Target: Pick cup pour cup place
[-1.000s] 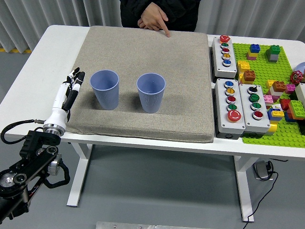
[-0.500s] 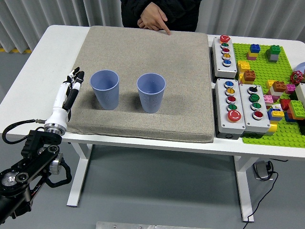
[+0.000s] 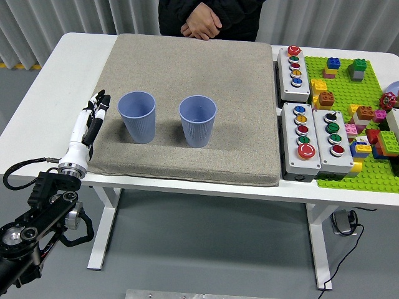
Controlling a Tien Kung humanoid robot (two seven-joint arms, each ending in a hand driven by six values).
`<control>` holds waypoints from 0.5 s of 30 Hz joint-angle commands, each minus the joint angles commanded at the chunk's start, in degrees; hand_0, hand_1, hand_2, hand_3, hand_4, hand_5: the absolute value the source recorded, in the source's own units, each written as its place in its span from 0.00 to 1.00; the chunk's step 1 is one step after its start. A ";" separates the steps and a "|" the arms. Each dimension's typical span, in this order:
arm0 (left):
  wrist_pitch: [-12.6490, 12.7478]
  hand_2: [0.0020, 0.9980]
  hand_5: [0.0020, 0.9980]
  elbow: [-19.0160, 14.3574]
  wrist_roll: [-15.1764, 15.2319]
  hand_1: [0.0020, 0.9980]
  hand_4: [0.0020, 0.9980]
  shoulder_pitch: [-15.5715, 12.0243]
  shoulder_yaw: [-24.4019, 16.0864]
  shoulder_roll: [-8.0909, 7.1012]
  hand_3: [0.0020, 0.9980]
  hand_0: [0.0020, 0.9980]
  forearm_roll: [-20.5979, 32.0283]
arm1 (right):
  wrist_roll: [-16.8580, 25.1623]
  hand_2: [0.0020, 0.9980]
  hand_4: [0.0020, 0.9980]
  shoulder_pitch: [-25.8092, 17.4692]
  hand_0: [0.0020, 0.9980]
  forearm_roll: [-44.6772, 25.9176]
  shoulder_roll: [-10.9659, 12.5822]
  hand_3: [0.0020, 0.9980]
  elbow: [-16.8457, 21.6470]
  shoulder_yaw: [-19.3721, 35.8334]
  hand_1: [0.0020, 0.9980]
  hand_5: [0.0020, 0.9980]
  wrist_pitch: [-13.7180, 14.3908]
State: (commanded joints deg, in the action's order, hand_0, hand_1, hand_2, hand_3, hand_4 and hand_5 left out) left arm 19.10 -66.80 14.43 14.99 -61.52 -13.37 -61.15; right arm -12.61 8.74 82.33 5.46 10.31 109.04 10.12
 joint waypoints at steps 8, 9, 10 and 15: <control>0.07 1.00 1.00 -0.03 0.16 0.92 0.78 0.25 -0.77 0.07 0.96 0.91 0.23 | 0.05 0.59 0.00 0.01 0.70 -0.39 0.05 0.59 0.00 -0.28 0.62 0.24 0.01; 0.04 1.00 1.00 0.15 0.14 0.92 0.78 0.41 -0.94 0.13 0.96 0.91 0.20 | 0.06 0.59 0.00 0.04 0.70 -0.43 0.06 0.59 0.00 -0.30 0.62 0.24 0.00; 0.03 1.00 1.00 0.28 0.15 0.91 0.78 0.52 -1.07 0.17 0.96 0.91 0.22 | 0.07 0.59 0.00 0.08 0.70 -0.50 0.06 0.59 0.00 -0.34 0.62 0.24 0.01; -0.07 1.00 1.00 0.70 0.14 0.91 0.78 0.80 -1.48 0.25 0.96 0.91 0.49 | 0.12 0.59 0.00 0.23 0.70 -0.73 0.11 0.59 0.00 -0.41 0.62 0.24 0.04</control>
State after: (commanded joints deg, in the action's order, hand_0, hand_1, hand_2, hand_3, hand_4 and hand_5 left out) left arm 19.03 -66.11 14.57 15.80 -63.00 -13.11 -60.66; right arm -12.49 8.97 81.60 5.57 10.31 108.64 10.16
